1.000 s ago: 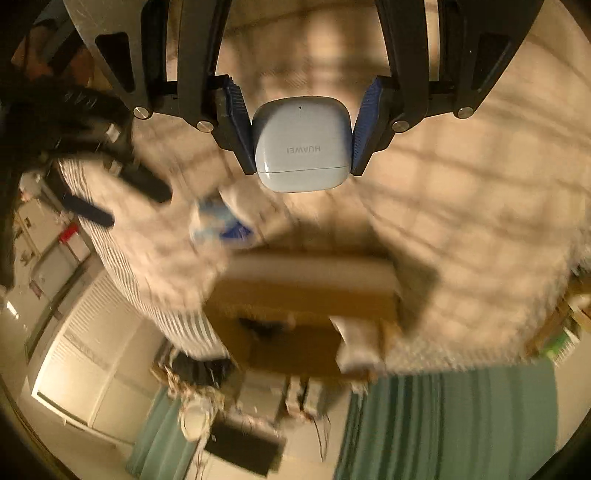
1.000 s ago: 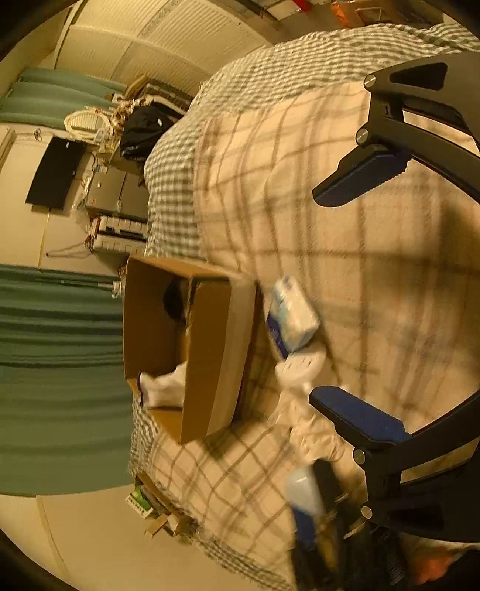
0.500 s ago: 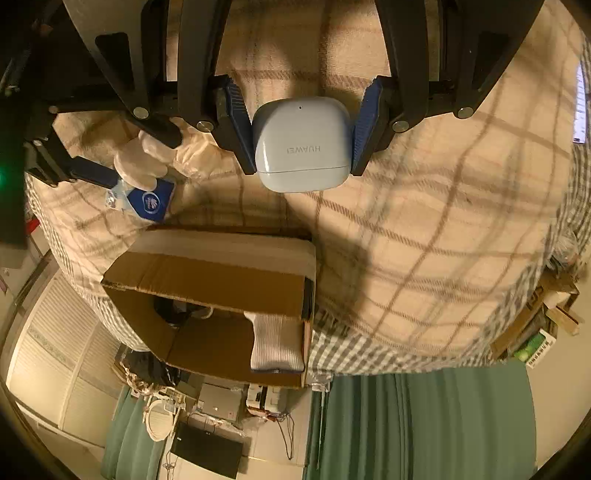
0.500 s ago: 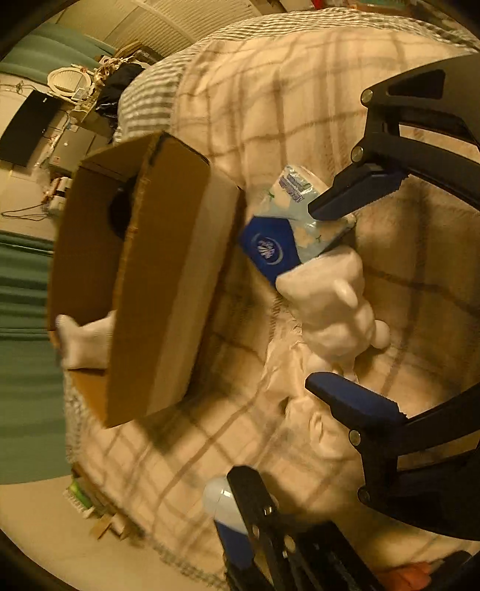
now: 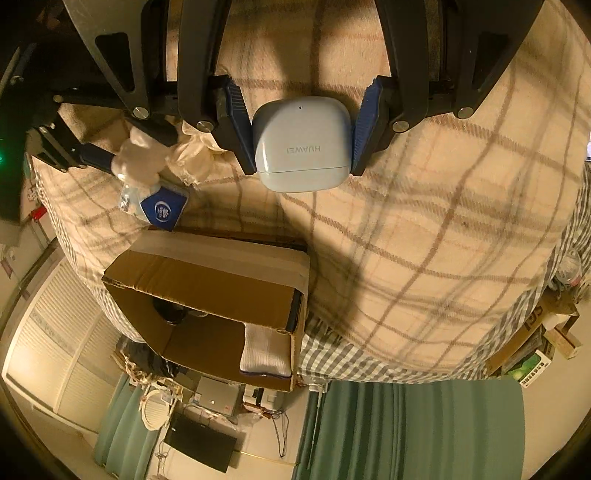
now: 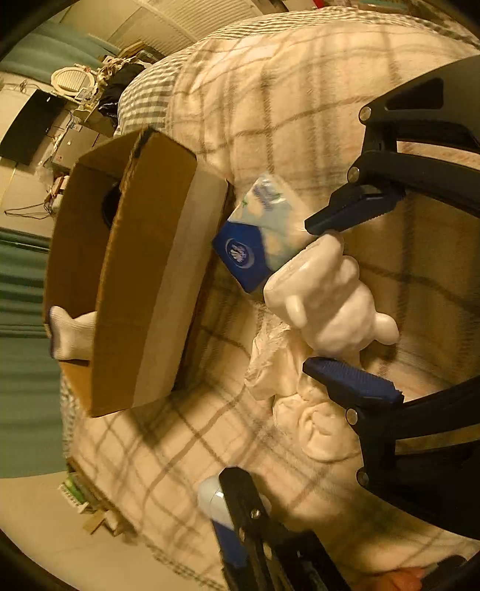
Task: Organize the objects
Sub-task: 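Grasp the white hand-shaped figure with the right gripper while the left gripper holds the case, then carry earbuds case and figure into the cardboard box and open both grippers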
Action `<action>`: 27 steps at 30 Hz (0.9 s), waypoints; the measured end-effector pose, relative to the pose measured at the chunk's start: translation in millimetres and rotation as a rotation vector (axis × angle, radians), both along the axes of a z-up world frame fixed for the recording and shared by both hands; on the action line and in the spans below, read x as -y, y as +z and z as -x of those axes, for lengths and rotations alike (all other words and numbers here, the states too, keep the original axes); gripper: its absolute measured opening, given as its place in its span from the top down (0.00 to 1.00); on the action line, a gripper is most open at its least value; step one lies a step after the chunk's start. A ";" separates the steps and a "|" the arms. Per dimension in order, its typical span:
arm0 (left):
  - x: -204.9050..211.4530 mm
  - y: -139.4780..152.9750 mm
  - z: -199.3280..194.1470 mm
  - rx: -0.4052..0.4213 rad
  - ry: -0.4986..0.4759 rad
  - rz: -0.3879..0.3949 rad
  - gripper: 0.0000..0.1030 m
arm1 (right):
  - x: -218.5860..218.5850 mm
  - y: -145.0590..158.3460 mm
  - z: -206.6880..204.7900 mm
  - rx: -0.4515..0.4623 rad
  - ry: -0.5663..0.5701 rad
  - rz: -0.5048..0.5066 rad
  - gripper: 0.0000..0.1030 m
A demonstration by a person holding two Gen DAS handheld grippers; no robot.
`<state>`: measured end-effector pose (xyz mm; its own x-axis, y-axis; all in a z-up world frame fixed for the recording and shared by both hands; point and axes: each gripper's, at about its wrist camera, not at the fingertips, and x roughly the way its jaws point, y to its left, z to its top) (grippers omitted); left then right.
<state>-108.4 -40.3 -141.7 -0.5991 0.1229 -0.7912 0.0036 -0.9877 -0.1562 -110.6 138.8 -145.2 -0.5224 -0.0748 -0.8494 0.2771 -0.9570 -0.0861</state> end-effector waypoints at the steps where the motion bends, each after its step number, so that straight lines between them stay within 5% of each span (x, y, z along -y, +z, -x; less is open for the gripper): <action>1: 0.0 0.9 -1.5 -0.001 0.002 0.004 0.50 | -2.0 3.3 -3.4 -0.012 -0.001 0.008 0.34; 14: -24.1 53.2 -15.9 -0.053 -0.054 0.015 0.50 | -19.6 100.8 -33.6 -0.216 0.048 0.106 0.34; 22: -41.4 124.1 42.3 -0.148 -0.118 0.045 0.50 | -38.6 195.5 13.2 -0.362 0.073 0.153 0.34; 27: -50.1 142.8 98.3 -0.177 -0.122 0.079 0.50 | -38.9 226.3 63.0 -0.388 0.077 0.167 0.34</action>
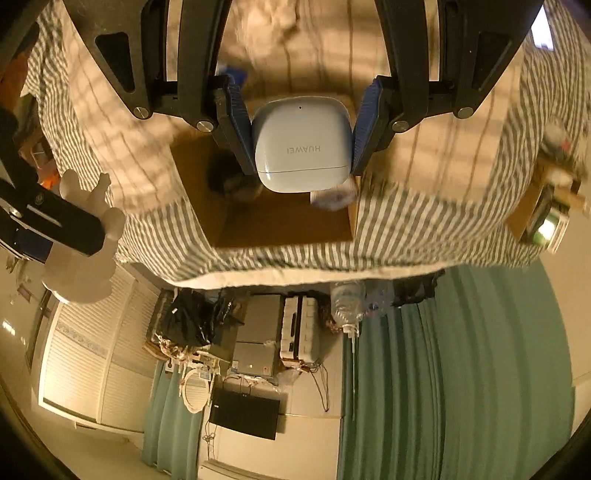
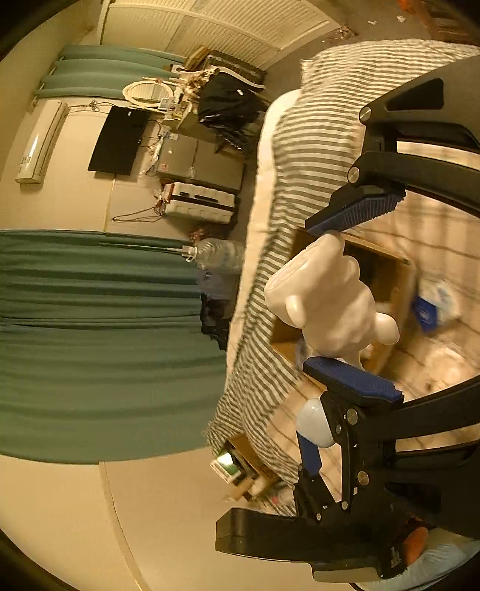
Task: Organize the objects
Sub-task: 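Carry earbuds case and figure into the cardboard box and open both grippers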
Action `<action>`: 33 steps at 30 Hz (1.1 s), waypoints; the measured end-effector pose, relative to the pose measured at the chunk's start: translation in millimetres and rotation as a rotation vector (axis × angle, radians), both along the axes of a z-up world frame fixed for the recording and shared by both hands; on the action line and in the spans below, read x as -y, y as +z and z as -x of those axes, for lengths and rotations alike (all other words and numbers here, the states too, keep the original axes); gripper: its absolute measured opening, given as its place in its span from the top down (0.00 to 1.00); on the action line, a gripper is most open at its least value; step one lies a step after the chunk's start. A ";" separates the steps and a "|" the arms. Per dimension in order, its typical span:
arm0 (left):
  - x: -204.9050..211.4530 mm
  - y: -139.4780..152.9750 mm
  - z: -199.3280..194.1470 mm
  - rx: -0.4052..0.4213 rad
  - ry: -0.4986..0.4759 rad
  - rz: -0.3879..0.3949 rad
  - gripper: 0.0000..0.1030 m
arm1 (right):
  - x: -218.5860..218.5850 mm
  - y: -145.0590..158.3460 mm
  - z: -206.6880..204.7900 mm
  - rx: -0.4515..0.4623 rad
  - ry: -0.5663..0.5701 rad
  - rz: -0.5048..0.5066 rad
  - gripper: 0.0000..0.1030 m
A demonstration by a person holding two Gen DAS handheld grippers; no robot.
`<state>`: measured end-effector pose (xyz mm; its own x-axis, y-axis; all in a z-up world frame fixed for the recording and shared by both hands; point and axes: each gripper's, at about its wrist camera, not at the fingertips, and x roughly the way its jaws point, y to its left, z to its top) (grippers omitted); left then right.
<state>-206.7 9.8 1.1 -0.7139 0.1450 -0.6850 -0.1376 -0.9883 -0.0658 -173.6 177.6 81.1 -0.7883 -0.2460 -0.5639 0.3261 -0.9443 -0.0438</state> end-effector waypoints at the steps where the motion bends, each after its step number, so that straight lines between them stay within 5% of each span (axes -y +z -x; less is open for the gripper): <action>1: -1.1 0.5 9.1 0.000 -0.002 -0.003 0.50 | 1.3 1.0 12.9 0.002 0.000 -0.002 0.34; 10: -11.3 -48.5 70.6 0.072 -0.028 0.023 0.50 | 5.2 -54.8 97.2 0.111 0.004 -0.001 0.34; 18: -14.8 -85.5 88.5 0.113 -0.045 0.010 0.50 | -3.6 -104.9 123.1 0.164 -0.001 0.051 0.30; 21: -14.8 -80.8 86.6 0.098 -0.026 0.007 0.44 | -12.4 -94.3 118.5 0.110 -0.003 0.108 0.13; 23: -14.5 -71.3 81.3 0.071 -0.014 -0.003 0.16 | -19.5 -81.6 112.3 0.081 -0.015 0.120 0.12; 24: -13.6 -63.3 75.9 0.046 -0.003 -0.010 0.13 | -22.6 -72.8 107.8 0.074 -0.017 0.124 0.12; 33: -2.0 5.2 17.4 -0.033 0.050 -0.008 0.07 | -41.9 1.5 36.3 0.003 -0.044 0.100 0.12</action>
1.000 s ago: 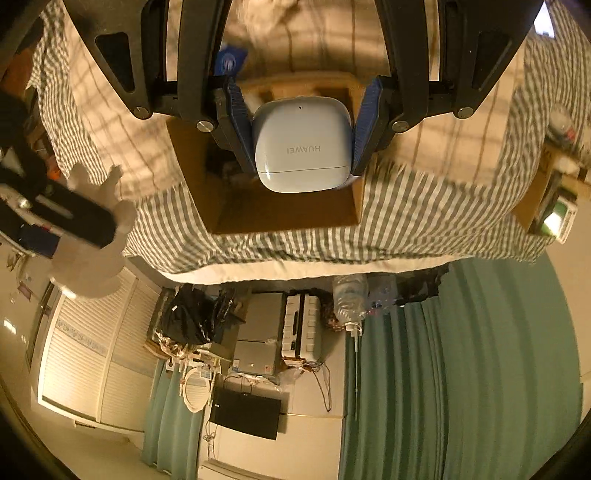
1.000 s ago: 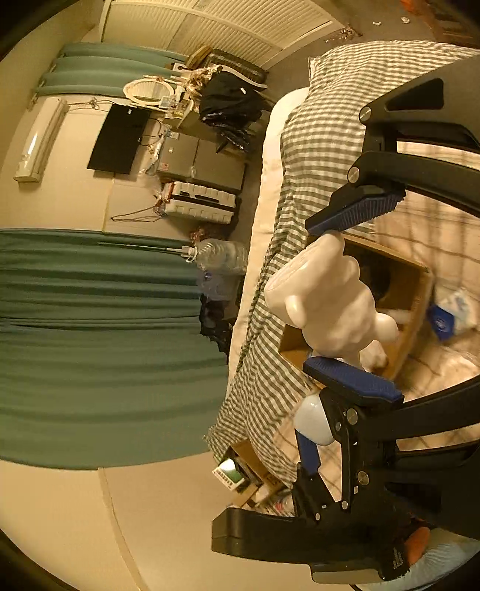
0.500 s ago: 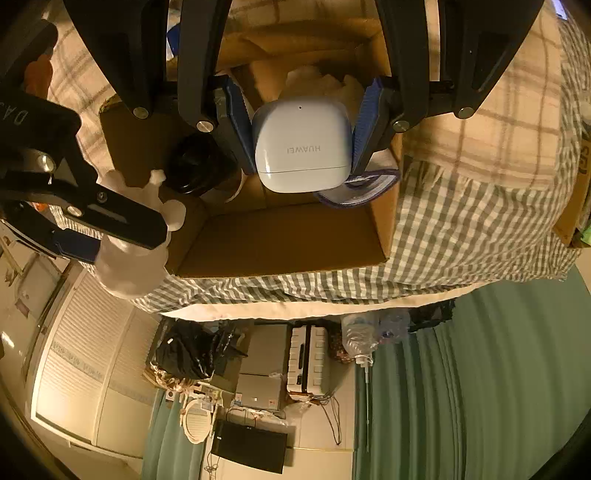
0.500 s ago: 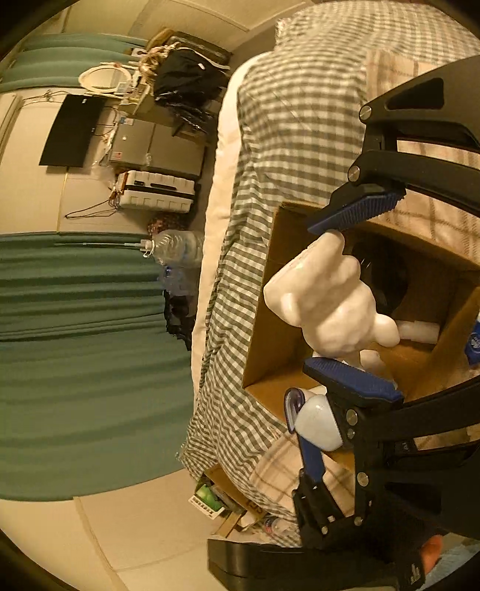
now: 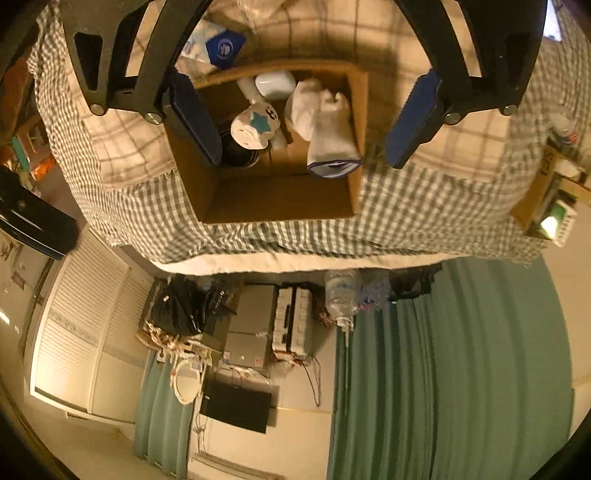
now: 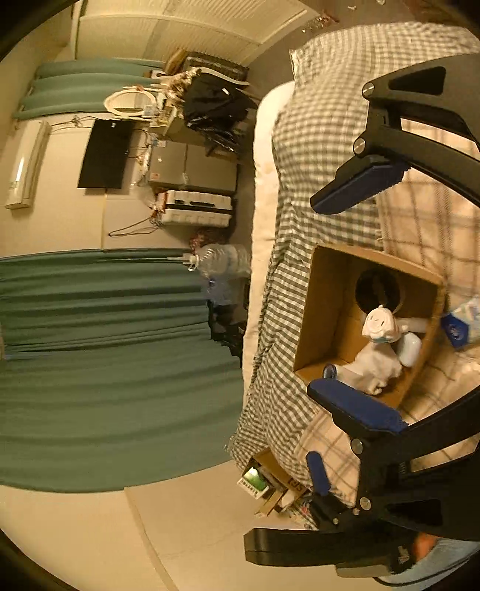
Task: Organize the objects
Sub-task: 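Carry earbuds case and figure into the cardboard box and open both grippers, then grasp the lace cloth with the left gripper and lift it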
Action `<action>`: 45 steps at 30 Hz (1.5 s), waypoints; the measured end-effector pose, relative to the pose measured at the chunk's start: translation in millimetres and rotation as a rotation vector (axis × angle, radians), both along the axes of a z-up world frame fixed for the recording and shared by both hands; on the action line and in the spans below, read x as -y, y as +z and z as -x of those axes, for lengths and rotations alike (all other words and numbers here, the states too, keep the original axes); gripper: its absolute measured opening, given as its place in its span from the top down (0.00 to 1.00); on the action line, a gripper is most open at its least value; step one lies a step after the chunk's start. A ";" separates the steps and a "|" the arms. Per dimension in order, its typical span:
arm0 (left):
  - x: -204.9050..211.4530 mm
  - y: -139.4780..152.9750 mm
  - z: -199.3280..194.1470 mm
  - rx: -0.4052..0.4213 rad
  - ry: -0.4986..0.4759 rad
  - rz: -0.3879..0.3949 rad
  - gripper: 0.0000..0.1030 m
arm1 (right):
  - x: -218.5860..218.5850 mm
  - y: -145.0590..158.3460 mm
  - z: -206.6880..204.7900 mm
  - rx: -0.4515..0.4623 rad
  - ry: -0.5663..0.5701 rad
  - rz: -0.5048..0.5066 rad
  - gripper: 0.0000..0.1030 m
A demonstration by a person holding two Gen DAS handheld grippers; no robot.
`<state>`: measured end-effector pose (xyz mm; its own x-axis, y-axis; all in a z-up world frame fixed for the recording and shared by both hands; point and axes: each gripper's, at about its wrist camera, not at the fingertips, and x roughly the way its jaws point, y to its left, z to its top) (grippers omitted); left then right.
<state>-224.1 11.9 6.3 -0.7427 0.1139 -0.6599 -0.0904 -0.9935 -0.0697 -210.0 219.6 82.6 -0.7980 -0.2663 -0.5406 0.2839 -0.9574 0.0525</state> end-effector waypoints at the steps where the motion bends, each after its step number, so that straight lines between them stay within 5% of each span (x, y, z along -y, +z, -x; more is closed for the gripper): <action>1: 1.5 6.0 -7.2 -0.008 0.010 0.003 0.06 | -2.1 9.3 -13.5 -0.011 0.003 -0.005 0.12; 7: 13.3 28.1 -54.0 -0.054 0.062 0.026 0.05 | -6.5 31.7 -67.8 -0.050 0.007 -0.053 0.11; 13: 13.9 11.6 -96.3 -0.054 0.085 0.070 0.05 | -9.1 11.5 -107.4 -0.041 0.013 -0.068 0.11; 28: -7.9 -89.1 -104.6 0.088 0.100 0.074 0.05 | 0.1 -97.6 -101.0 0.085 0.051 -0.170 0.11; 37: -38.8 -162.7 -93.4 0.260 -0.015 0.098 0.05 | -0.4 -149.8 -68.7 0.177 0.040 -0.208 0.11; 38: -42.2 -168.8 -92.0 0.277 -0.037 0.100 0.09 | -0.5 -153.5 -66.0 0.188 0.041 -0.208 0.11; 40: -47.8 -180.6 -87.3 0.323 -0.076 0.102 0.36 | 1.0 -163.1 -59.2 0.213 0.047 -0.209 0.11; 41: -49.6 -186.2 -84.7 0.350 -0.090 0.102 0.63 | 2.6 -166.8 -56.0 0.223 0.053 -0.211 0.11; 42: -50.2 -191.6 -82.6 0.374 -0.101 0.095 0.75 | 4.5 -167.8 -53.9 0.230 0.057 -0.212 0.11; 45: -45.5 -184.3 -84.4 0.355 -0.093 0.076 0.82 | 14.3 -173.0 -47.8 0.244 0.083 -0.232 0.11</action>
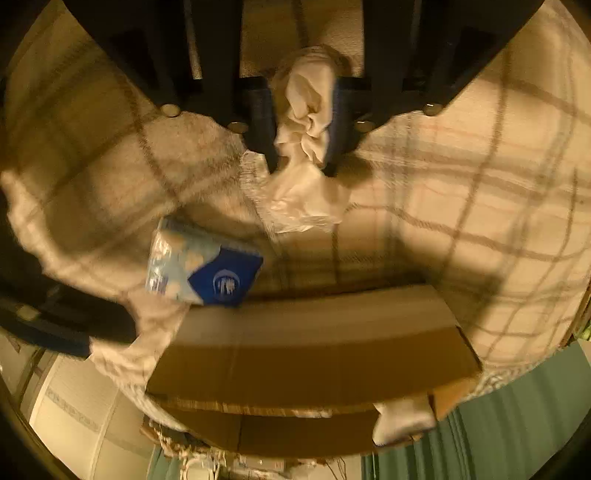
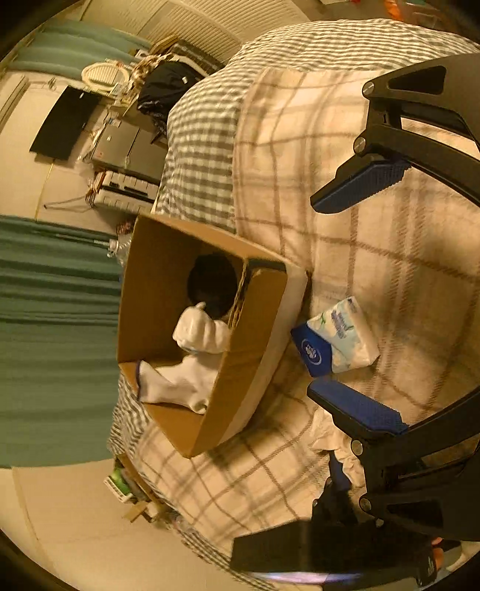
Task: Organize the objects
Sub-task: 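Grasp the lace cloth with the left gripper and lift it, then grasp the blue tissue pack with the right gripper while the left gripper holds the cloth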
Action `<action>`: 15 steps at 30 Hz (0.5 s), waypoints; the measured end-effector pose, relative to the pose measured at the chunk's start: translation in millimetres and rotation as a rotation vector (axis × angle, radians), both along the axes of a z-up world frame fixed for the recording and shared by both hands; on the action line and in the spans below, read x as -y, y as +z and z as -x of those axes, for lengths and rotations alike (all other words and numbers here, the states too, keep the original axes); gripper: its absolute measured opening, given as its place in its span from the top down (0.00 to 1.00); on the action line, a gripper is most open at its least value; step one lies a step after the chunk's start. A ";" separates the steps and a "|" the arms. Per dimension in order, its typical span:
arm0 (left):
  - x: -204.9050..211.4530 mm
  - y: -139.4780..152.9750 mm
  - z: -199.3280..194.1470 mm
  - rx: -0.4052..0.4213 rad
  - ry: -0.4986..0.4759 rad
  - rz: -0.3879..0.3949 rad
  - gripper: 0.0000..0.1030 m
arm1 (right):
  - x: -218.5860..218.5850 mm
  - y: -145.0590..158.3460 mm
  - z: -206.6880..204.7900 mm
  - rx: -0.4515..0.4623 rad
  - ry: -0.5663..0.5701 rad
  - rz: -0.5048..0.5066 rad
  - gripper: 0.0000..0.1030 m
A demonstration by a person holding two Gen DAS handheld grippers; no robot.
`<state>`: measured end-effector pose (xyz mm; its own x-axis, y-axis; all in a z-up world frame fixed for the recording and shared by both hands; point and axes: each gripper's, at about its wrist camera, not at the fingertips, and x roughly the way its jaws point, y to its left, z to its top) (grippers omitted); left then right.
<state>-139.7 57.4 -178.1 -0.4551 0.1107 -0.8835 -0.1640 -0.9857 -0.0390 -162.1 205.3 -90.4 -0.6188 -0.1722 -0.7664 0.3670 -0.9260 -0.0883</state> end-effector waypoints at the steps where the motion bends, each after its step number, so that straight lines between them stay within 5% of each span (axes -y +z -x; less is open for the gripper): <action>1: 3.4 5.7 -1.1 -0.017 0.014 0.002 0.82 | 4.6 -1.4 1.9 0.000 0.014 -0.013 0.11; 7: 41.2 38.2 -1.1 -0.123 0.137 0.076 0.82 | 25.1 -12.9 17.3 0.032 0.045 -0.065 0.11; 15: 58.7 31.4 0.9 -0.101 0.160 0.013 0.82 | 54.2 -54.2 31.7 0.154 0.090 -0.176 0.11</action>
